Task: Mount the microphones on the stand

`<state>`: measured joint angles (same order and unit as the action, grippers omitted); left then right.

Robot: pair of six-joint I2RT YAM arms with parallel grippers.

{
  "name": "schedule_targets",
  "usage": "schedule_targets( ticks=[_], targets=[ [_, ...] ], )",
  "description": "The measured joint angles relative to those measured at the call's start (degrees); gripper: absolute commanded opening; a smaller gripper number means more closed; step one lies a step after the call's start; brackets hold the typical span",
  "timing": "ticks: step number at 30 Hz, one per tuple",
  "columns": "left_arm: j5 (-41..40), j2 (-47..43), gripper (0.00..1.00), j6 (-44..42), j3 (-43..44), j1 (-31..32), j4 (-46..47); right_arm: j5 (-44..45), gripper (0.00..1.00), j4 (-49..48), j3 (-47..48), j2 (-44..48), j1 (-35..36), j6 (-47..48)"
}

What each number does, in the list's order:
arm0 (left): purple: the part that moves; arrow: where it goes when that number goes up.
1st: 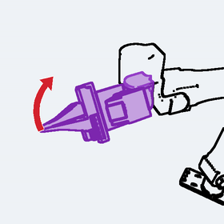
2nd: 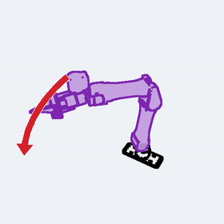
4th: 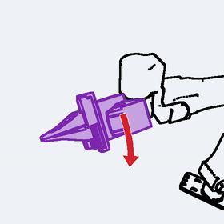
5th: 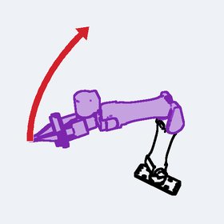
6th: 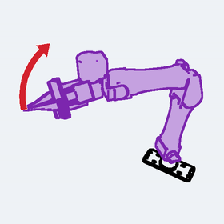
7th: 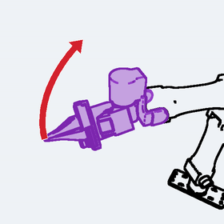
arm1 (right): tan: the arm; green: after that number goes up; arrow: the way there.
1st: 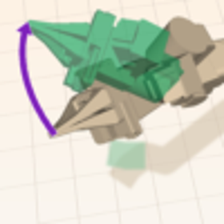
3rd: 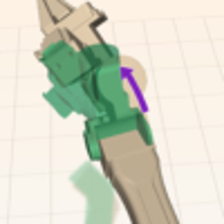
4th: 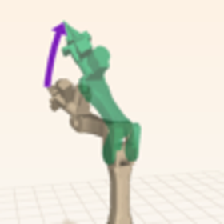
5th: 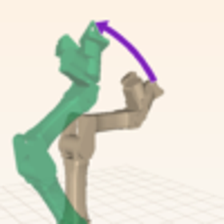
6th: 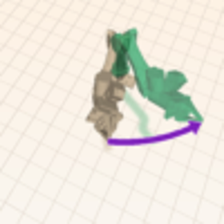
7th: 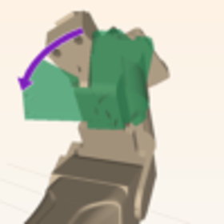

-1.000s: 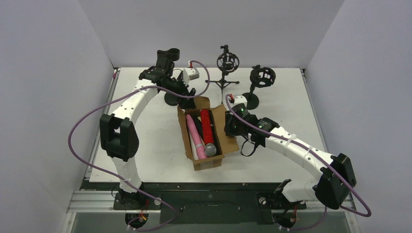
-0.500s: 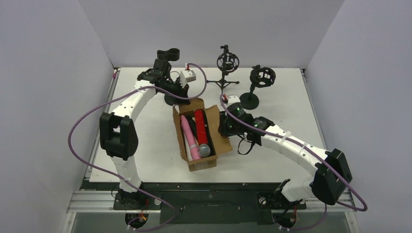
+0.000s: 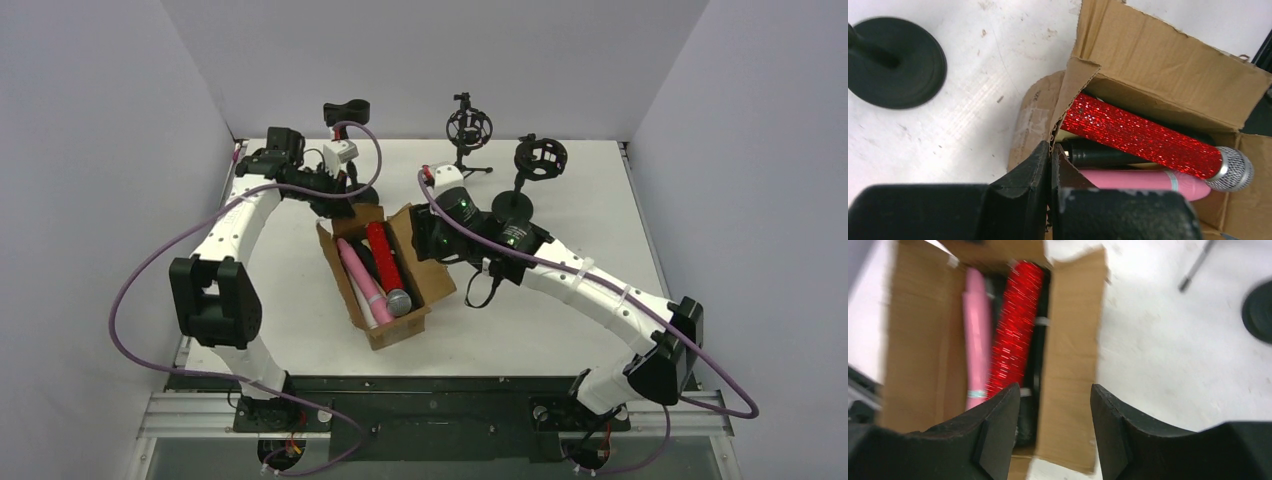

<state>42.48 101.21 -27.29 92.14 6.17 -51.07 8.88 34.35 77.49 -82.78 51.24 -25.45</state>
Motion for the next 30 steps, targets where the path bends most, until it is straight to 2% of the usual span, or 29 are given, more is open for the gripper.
schedule_targets(
  ticks=[4,10,16,21,25,28,29,30],
  targets=[
    [0.04,-5.35,0.0,5.99,-5.51,-1.27,2.47,-0.72,0.48,0.44,9.35,-2.95,4.13,1.68],
    [0.46,-11.17,0.0,13.79,-9.53,-3.17,5.2,-6.54,0.46,2.47,15.39,-10.6,5.84,4.74],
    [0.81,-12.66,0.0,17.0,-11.8,-3.19,7.74,-11.13,0.46,5.51,15.72,-17.55,5.81,7.28],
    [0.44,-12.66,0.0,17.9,-13.07,-3.26,9.4,-13.88,0.42,6.91,15.61,-20.57,5.81,8.63],
    [-0.52,-12.66,0.0,18.18,-13.31,-3.28,9.88,-14.75,0.36,6.4,15.67,-21.31,5.79,9.07],
    [-0.79,-12.7,0.0,18.1,-13.4,-3.28,10.1,-15.37,0.25,6.8,16.55,-21.92,5.62,9.6],
    [-0.94,-12.7,0.0,18.03,-13.42,-3.28,10.14,-15.61,0.24,7.1,17.07,-22.27,5.57,9.88],
    [-1.14,-12.7,0.0,17.88,-13.44,-3.28,10.16,-15.76,0.29,7.37,17.42,-22.51,5.51,10.01]
  ],
)
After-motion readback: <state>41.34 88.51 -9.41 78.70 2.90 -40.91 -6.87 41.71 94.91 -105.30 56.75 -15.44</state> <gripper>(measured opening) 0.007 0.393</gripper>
